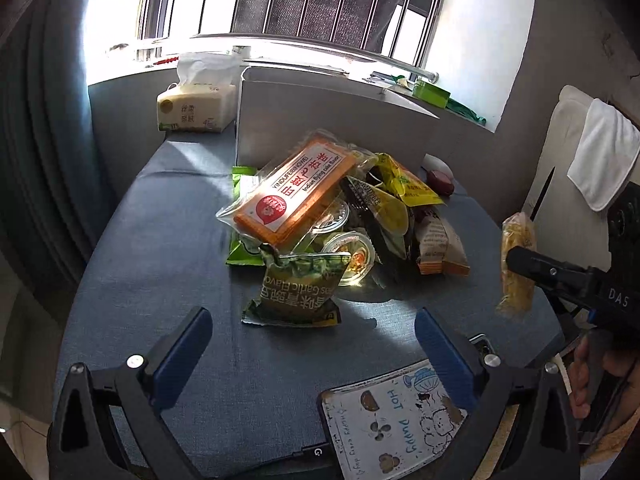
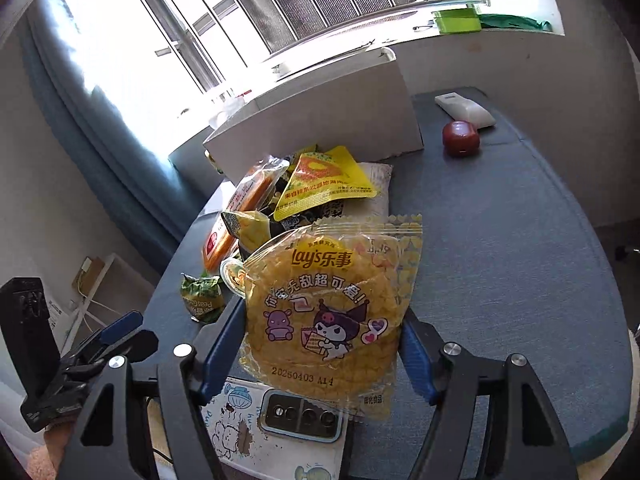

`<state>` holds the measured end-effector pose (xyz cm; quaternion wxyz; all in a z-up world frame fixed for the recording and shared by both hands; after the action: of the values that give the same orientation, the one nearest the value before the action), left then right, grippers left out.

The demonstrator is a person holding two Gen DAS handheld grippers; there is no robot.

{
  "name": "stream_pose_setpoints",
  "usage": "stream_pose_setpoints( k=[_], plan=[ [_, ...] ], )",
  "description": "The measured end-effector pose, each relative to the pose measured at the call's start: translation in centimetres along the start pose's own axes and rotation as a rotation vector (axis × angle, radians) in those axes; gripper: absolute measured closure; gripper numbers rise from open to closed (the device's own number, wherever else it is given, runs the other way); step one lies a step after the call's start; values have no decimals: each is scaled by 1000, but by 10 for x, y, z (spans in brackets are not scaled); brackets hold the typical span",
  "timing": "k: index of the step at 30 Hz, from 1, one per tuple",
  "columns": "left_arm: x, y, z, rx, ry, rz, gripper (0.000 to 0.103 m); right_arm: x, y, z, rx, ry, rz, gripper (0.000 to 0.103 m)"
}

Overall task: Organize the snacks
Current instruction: 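Place the Lay's bag in the box with right gripper while left drops garlic bag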

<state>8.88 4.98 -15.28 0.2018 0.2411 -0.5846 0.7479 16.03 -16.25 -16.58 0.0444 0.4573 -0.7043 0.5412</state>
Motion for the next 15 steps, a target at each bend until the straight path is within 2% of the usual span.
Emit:
stream_pose_setpoints(
  k=[7,11,13,14,15],
  plan=[
    [-40,-3,-8,65,-48,-81,0,13,-10,8,-32,-16,45,27],
    [-51,-8,-6,55,-74,-82,1,9,-7,9,-33,-28,28,27],
    [-54,-10,-7,59,-84,-75,5,6,-8,9,-32,-31,24,27],
    [-55,-11,-7,55,-86,-68,20,6,-8,10,-32,-30,23,27],
    [-60,-12,-8,48,-86,-77,46,6,-7,11,-33,-34,20,27]
  ],
)
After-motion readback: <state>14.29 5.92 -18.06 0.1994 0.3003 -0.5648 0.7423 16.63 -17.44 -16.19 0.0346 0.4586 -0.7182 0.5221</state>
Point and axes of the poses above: each gripper's, at about its wrist camera, not at the fingertips, and x roughly against the way its jaws point, z to its right, y to its underside, the point moved 3 cm from there along -x, roughly the way its jaws point, and after that the axes turned 7 degrees about z, right-handed, at the moved point
